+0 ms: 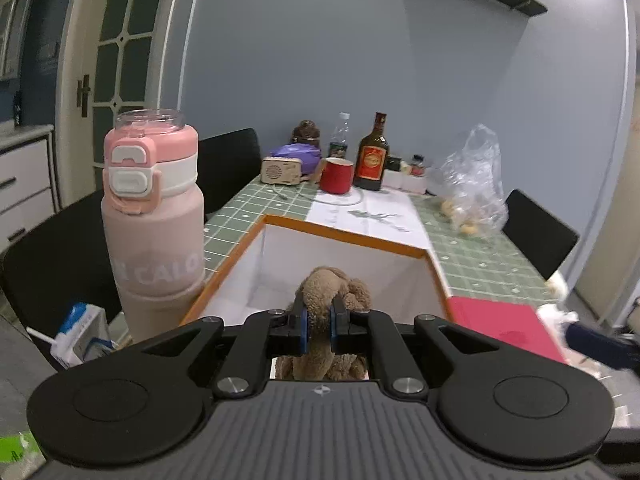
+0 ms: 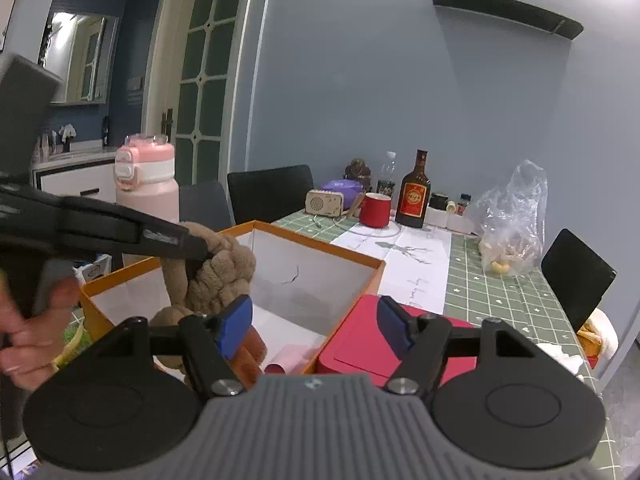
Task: Organize soft objects
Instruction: 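Open left tool to drop the towel into the box while right tool releases pink cloth, then withdraw both open tools from the orange box back toward the cluttered table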
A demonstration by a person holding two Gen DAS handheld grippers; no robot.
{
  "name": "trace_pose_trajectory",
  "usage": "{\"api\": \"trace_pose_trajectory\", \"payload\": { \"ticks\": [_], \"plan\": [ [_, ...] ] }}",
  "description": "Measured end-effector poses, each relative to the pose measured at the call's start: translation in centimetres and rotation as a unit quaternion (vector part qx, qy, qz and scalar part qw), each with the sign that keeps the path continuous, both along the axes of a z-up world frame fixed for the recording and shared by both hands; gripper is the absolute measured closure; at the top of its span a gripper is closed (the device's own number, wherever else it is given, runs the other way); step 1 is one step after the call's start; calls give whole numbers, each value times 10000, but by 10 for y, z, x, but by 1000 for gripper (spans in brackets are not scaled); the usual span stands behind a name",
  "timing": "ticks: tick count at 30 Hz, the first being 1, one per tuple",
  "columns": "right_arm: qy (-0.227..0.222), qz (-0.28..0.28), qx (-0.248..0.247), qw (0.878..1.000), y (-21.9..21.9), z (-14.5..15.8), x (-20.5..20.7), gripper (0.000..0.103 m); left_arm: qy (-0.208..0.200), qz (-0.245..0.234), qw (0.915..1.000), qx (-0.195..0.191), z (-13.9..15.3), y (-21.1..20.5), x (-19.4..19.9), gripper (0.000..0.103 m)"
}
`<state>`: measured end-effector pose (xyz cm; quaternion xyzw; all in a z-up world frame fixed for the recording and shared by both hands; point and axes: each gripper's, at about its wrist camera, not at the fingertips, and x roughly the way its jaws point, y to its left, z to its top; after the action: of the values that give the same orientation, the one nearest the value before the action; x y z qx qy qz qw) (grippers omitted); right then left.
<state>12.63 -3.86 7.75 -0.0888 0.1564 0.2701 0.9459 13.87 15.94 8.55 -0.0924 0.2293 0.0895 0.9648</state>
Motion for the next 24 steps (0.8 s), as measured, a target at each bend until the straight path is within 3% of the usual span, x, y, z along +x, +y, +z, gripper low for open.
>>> {"api": "trace_pose_trajectory", "payload": {
  "ticks": [5, 7, 12, 17, 21, 22, 23, 24],
  "plan": [
    [-12, 14, 159, 9999, -6, -9, -6, 35, 134, 148, 9996, 196, -7, 1, 11, 92],
    [172, 69, 35, 9998, -3, -13, -2, 35, 131, 261, 9992, 255, -9, 2, 13, 92],
    [454, 139, 248, 9986, -3, -20, 5, 35, 134, 257, 9995, 101, -12, 10, 16, 92],
    [366, 117, 243, 9990, 0, -23, -1, 35, 104, 297, 9991, 294, -10, 10, 20, 89],
    [396, -158, 457, 9980, -7, -25, -3, 36, -19, 530, 9949, 863, -9, 4, 20, 85],
    [453, -180, 548, 9973, -10, -24, -2, 37, -93, 542, 9929, 1059, -8, 2, 18, 80],
    [506, -195, 636, 9965, -12, -25, -2, 37, -138, 538, 9916, 1170, -7, 0, 16, 68],
    [550, -207, 690, 9959, -14, -25, -2, 37, -176, 549, 9910, 1205, -6, 0, 13, 48]
  ]
}}
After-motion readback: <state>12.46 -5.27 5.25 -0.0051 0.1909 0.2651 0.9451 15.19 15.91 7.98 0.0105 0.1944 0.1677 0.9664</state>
